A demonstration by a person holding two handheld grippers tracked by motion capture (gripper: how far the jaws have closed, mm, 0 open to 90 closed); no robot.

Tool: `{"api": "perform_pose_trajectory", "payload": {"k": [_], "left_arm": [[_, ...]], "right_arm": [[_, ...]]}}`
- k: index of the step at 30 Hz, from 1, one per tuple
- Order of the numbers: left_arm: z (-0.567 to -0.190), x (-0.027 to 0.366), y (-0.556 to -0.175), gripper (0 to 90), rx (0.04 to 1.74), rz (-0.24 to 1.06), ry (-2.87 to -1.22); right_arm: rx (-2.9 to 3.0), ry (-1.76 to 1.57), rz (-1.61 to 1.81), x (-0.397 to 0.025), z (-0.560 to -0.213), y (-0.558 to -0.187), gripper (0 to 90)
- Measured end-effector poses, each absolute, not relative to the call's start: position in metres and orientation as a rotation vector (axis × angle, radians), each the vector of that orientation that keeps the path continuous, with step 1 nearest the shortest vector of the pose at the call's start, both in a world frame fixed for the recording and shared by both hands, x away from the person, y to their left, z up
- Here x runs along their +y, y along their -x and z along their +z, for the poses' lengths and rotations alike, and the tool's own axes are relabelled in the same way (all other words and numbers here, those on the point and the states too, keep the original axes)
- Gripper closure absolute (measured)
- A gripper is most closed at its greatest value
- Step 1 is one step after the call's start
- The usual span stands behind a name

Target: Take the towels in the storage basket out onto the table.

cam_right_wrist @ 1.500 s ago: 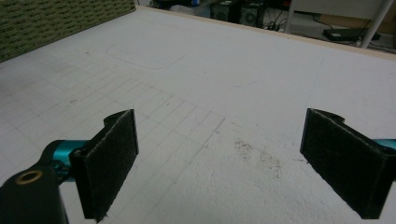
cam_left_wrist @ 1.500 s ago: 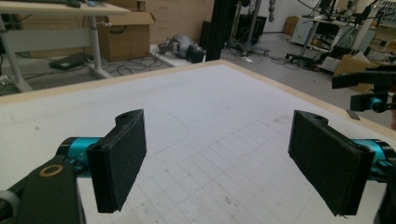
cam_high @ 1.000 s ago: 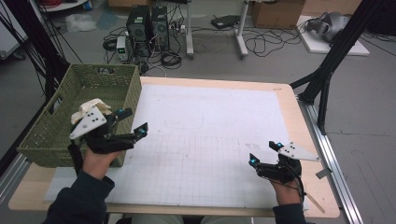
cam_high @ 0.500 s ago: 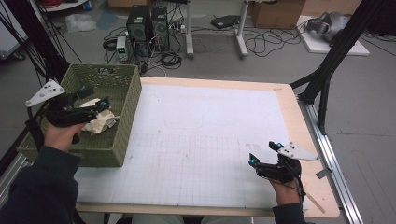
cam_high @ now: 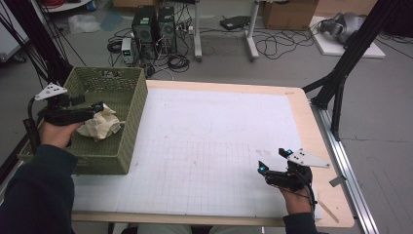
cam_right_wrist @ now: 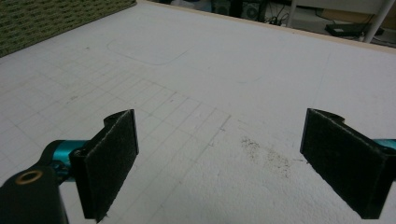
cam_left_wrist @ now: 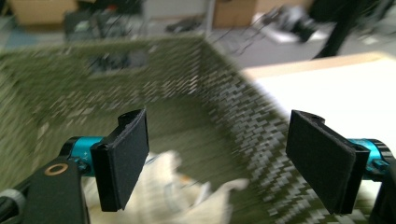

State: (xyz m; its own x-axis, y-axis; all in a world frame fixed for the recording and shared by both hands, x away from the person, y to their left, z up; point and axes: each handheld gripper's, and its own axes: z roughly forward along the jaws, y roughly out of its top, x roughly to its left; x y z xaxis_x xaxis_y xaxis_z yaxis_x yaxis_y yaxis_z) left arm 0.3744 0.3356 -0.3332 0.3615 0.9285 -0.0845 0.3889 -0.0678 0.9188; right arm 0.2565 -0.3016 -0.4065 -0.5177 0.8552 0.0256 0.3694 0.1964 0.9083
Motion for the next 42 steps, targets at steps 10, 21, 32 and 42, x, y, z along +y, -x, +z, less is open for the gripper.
{"api": "perform_pose_trajectory", "payload": {"k": [10, 21, 32, 42], "left_arm": [[-0.364, 0.352, -0.403, 20.9, 1.472, 0.671, -1.749], [-0.395, 0.351, -0.422, 24.5, 1.713, 0.547, -1.864], [-0.402, 0.350, -0.422, 58.6, 1.734, 0.491, -2.041], [-0.379, 0.359, -0.413, 80.2, 1.685, 0.569, -1.833]], "right_arm": [[1.980, -1.149, 1.279, -0.305, -0.408, -0.255, 10.6], [1.988, -1.158, 1.264, -0.306, -0.410, -0.254, 10.6], [1.990, -1.156, 1.263, -0.306, -0.410, -0.254, 10.6], [1.977, -1.157, 1.273, -0.306, -0.407, -0.251, 10.6]]}}
